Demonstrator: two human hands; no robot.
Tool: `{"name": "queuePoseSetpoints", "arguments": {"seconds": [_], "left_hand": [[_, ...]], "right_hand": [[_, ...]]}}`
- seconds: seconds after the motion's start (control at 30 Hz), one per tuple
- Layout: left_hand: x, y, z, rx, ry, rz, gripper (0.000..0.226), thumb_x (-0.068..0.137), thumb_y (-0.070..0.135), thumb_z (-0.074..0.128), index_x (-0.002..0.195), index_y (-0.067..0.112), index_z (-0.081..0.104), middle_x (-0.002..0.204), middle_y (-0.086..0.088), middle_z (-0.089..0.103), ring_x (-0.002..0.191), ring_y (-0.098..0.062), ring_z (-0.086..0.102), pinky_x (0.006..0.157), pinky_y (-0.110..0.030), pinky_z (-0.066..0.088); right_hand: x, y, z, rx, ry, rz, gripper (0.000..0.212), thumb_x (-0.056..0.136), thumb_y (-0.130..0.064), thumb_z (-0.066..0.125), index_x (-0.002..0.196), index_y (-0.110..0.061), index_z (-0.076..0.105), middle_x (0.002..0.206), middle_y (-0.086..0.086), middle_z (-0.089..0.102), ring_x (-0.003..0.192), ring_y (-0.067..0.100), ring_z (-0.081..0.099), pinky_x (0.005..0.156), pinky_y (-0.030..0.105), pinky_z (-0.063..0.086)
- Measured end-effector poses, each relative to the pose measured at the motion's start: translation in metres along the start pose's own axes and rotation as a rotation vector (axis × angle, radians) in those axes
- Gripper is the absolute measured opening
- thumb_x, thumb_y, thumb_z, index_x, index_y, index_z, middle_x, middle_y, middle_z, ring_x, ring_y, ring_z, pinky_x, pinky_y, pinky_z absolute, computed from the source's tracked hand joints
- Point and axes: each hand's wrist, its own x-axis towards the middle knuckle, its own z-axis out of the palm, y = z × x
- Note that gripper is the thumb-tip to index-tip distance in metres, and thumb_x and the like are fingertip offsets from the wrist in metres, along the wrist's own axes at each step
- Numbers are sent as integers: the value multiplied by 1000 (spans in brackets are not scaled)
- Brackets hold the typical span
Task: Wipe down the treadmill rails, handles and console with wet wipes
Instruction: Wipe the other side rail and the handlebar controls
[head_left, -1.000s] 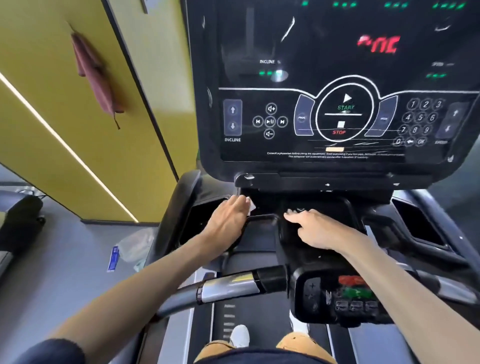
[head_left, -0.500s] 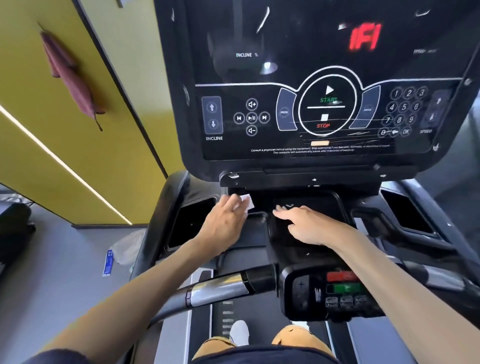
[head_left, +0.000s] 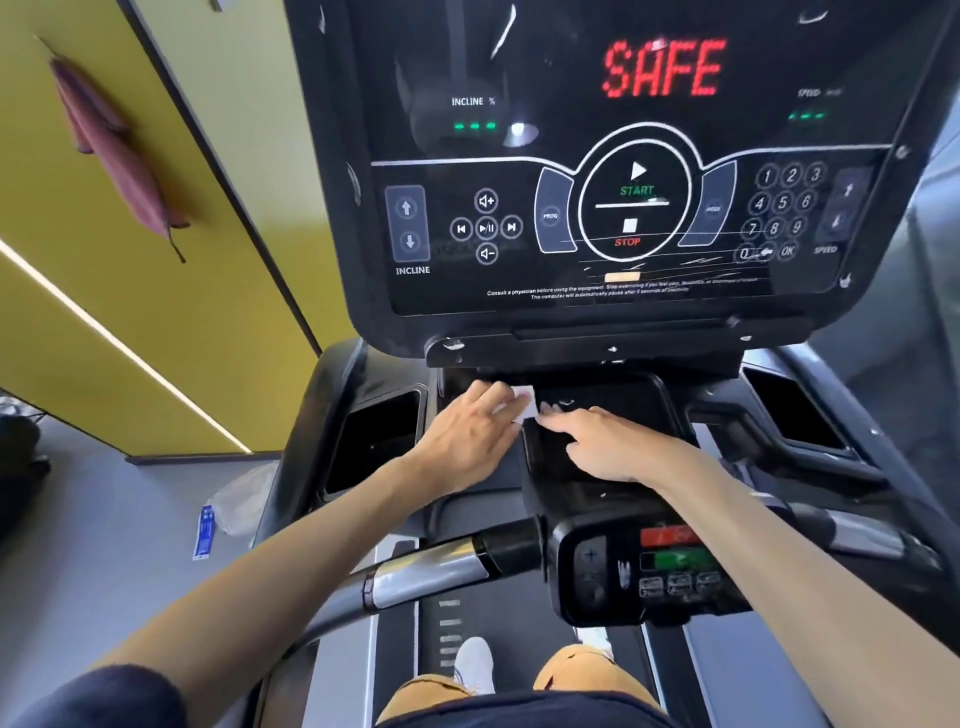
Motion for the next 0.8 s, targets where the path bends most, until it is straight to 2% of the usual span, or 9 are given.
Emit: {"name": "queuePoseSetpoints", "arguments": {"seconds": [0.17, 0.23, 0.3, 0.4, 0.47, 0.53, 0.6, 0.67, 0.8], "left_hand": [[6, 8, -2, -19, -1, -34, 53, 97, 37, 24, 133, 10, 51, 116, -1, 50, 103, -22, 43, 84, -42, 51], [-7, 20, 0, -60, -65, 95, 47, 98, 37, 27, 129, 12, 52, 114, 2, 46, 100, -21, 43, 79, -39, 51], [-12, 17, -1, -54, -113, 178, 45, 98, 36, 29, 130, 15, 53, 115, 4, 44, 99, -21, 45, 77, -36, 52], [8, -2, -8, 15, -42, 87, 44, 96, 30, 32, 128, 11, 56, 110, -3, 54, 92, -27, 51, 77, -43, 54], [12, -4, -7, 19, -28, 21, 35, 95, 20, 41, 123, 8, 58, 105, -6, 53, 87, -28, 49, 71, -46, 53], [3, 6, -2, -26, -82, 86, 31, 91, 6, 50, 120, 10, 60, 105, -1, 47, 87, -24, 44, 68, -44, 52], [-12, 16, 1, -125, -187, 194, 42, 84, -5, 54, 121, 15, 62, 103, 5, 40, 90, -20, 43, 66, -43, 52], [-14, 12, -1, -175, -203, 214, 55, 76, -12, 53, 121, 18, 63, 101, 6, 39, 90, -19, 44, 60, -42, 51], [4, 5, -10, 4, -123, 128, 69, 61, -20, 60, 122, 12, 64, 93, -2, 51, 78, -18, 41, 55, -28, 43]], "right_hand": [[-16, 11, -19, -34, 10, 41, 54, 94, -6, 35, 142, -29, 44, 152, -9, 35, 138, 16, 36, 113, 28, 29], [-28, 17, -23, -27, 26, 48, 52, 97, -5, 33, 142, -27, 45, 149, -14, 37, 140, 12, 31, 114, 25, 25], [-37, 20, -24, -30, 19, 42, 51, 97, -6, 32, 141, -29, 45, 149, -17, 36, 140, 11, 31, 112, 26, 27], [-44, 19, -20, -51, 18, 60, 51, 98, -7, 30, 141, -31, 45, 149, -20, 32, 135, 14, 40, 99, 25, 35], [-43, 21, -13, -17, 16, 32, 51, 98, -4, 29, 142, -27, 44, 150, -17, 34, 139, 12, 34, 108, 25, 31], [-40, 25, -8, -4, 17, 8, 52, 99, -1, 28, 143, -22, 43, 150, -13, 35, 142, 7, 25, 114, 20, 16], [-37, 30, -7, -8, 13, 0, 52, 99, 0, 26, 144, -19, 41, 152, -9, 33, 143, 5, 23, 114, 18, 11], [-34, 32, -5, -6, -13, -17, 52, 99, 1, 26, 146, -17, 38, 154, -8, 30, 143, 6, 21, 117, 22, 10], [-29, 36, -2, 9, -42, -43, 55, 97, 5, 25, 147, -15, 34, 156, -5, 25, 146, 9, 15, 120, 28, 8]]}}
